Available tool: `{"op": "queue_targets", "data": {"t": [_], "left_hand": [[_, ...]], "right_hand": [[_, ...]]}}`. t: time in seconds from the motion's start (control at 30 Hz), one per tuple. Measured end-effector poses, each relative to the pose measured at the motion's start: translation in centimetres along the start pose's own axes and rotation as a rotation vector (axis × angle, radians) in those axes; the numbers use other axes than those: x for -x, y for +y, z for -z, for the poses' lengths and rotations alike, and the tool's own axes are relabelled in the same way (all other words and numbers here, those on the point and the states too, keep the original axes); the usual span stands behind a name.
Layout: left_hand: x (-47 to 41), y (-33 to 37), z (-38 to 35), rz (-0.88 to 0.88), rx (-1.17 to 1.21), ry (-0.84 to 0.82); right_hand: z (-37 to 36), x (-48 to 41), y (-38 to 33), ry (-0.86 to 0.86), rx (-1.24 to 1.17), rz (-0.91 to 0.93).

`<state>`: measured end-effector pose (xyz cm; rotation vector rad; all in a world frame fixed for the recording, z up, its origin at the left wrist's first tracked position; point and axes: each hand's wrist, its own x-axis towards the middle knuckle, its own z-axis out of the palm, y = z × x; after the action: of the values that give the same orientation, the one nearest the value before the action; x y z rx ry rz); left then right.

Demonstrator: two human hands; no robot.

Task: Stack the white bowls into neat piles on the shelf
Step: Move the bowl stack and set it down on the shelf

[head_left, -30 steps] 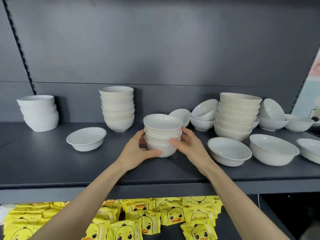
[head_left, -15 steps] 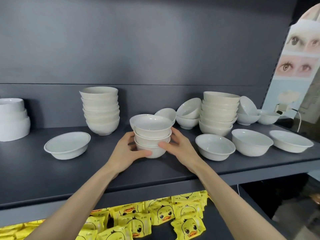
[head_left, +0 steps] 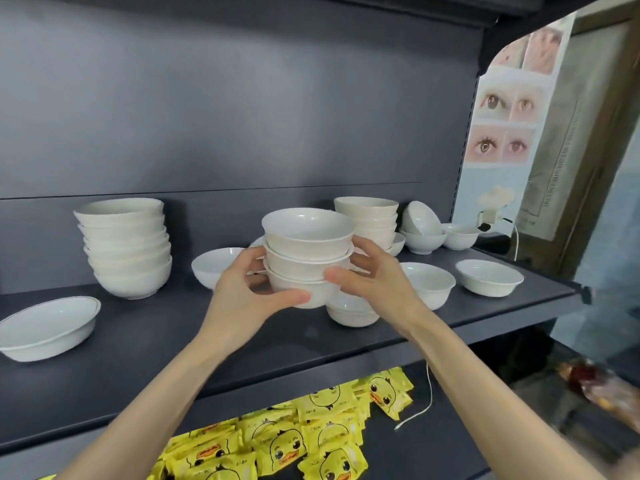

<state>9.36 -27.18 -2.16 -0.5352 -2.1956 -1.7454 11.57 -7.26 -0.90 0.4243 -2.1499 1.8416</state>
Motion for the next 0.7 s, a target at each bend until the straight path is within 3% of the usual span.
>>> {"op": "queue_targets", "data": {"t": [0.17,0.4,0.7], "left_hand": [[0.7,2.4,-7.9,-0.008,0.039,-0.045],[1.3,5.1,-18.4,0.013,0.040,-0.001],[-2.1,4.7,-23.4,0.072,-0.050,0.056]], "right_hand": [[8.1,2.8,0.1,0.067,0.042,-0.002],[18.5,4.5,0.5,0.031,0.095,0.038],[23.5,-0.3,4.0,-0.031,0.026,0.012]]}}
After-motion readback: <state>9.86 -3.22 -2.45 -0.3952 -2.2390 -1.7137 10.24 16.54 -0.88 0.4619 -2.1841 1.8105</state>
